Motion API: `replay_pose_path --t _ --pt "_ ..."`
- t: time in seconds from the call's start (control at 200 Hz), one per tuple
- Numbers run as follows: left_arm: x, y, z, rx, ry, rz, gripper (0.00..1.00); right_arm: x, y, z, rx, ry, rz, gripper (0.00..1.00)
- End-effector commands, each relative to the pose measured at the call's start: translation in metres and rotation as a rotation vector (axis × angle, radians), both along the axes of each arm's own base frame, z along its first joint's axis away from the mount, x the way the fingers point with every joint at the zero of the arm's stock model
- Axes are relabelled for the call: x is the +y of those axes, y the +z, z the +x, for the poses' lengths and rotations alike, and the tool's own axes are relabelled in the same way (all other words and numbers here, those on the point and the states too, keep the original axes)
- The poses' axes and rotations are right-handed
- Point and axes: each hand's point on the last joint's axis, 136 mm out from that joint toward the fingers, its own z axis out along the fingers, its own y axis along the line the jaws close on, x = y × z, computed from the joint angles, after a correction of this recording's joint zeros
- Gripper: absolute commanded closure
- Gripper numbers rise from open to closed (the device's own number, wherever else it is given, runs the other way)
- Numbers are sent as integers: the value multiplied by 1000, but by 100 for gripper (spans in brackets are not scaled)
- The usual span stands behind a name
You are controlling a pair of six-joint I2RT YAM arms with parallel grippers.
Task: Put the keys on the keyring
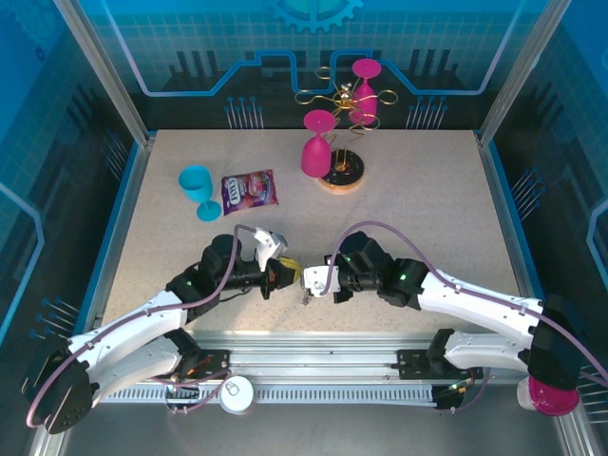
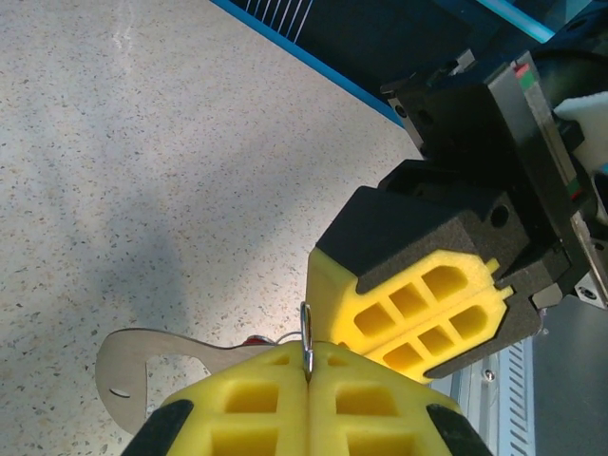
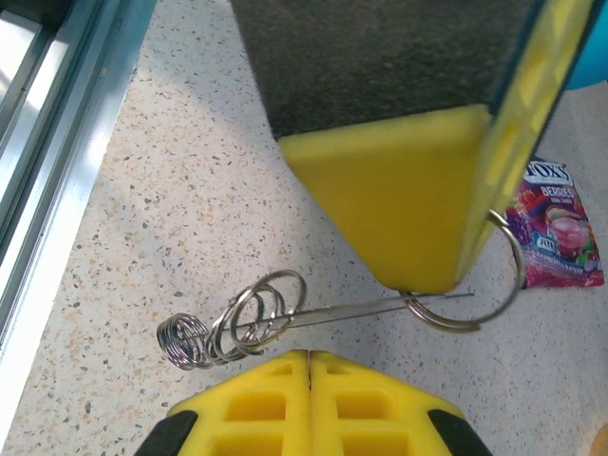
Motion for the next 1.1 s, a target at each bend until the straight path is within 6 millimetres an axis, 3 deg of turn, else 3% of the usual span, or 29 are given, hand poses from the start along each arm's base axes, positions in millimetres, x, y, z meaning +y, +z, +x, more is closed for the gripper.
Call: replay_pose_path --t 0.0,0.12,0.48,0.695,1.096 --pt "3 11 3 -55 9 3 100 -12 8 20 54 -165 52 100" --pt "8 3 6 -41 49 30 100 -29 -7 38 229 -435 91 100" --pt "13 -5 9 -27 80 48 100 -62 -76 33 725 -869 22 100" --pt "14 -5 8 -25 81 46 100 -63 -101 36 902 -928 -35 100" --pt "13 -5 7 -25 77 41 100 -72 -127 41 940 -980 -132 100"
